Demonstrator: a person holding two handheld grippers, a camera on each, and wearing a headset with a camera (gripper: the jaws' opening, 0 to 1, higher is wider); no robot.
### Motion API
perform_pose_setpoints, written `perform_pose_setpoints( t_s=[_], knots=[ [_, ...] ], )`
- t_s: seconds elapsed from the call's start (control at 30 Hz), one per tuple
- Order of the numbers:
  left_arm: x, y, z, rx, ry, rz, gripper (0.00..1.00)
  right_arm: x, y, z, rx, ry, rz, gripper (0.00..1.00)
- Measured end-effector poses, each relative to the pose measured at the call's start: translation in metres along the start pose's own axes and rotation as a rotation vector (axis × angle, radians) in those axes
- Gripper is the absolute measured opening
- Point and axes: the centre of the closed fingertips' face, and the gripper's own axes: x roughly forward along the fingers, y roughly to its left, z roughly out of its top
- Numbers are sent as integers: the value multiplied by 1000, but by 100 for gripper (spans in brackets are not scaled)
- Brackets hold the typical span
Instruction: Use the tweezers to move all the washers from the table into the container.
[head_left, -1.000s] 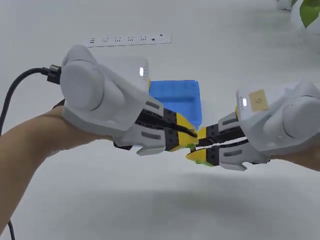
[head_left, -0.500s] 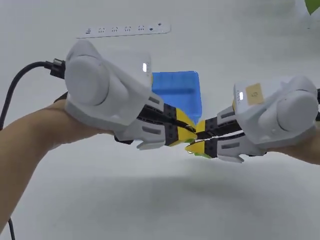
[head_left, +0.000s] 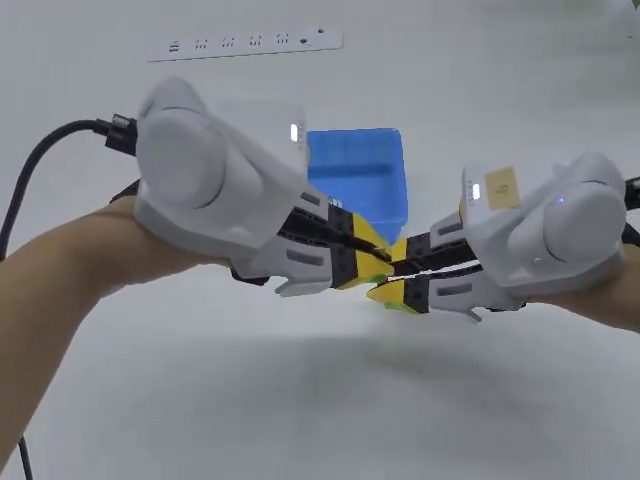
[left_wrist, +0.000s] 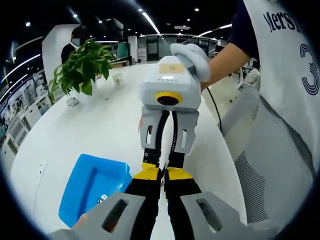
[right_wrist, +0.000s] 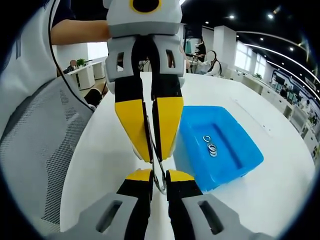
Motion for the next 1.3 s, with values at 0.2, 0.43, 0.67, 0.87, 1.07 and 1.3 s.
perform_pose_setpoints(
  t_s=[0.2, 0.43, 0.67, 0.87, 1.07, 1.3],
  knots=[
    [1, 0, 1, -9, -4, -1, 6, 0, 0, 0, 6, 1, 2, 11],
    [3, 1, 3, -16, -11, -3, 6, 0, -1, -1, 11, 6, -7, 11],
    [3, 2, 3, -20, -14, -4, 6, 0, -2, -2, 16, -14, -12, 10],
    [-1, -2, 1, -14, 11, -11, 6, 2, 1, 1, -3, -4, -11, 10],
    [-9, -4, 6, -8, 3, -4, 6, -1, 2, 9, -16, -5, -10, 10],
    [-26, -1, 14, -11, -21, 20, 6, -4, -1, 27, -4, -35, -13, 10]
  ],
)
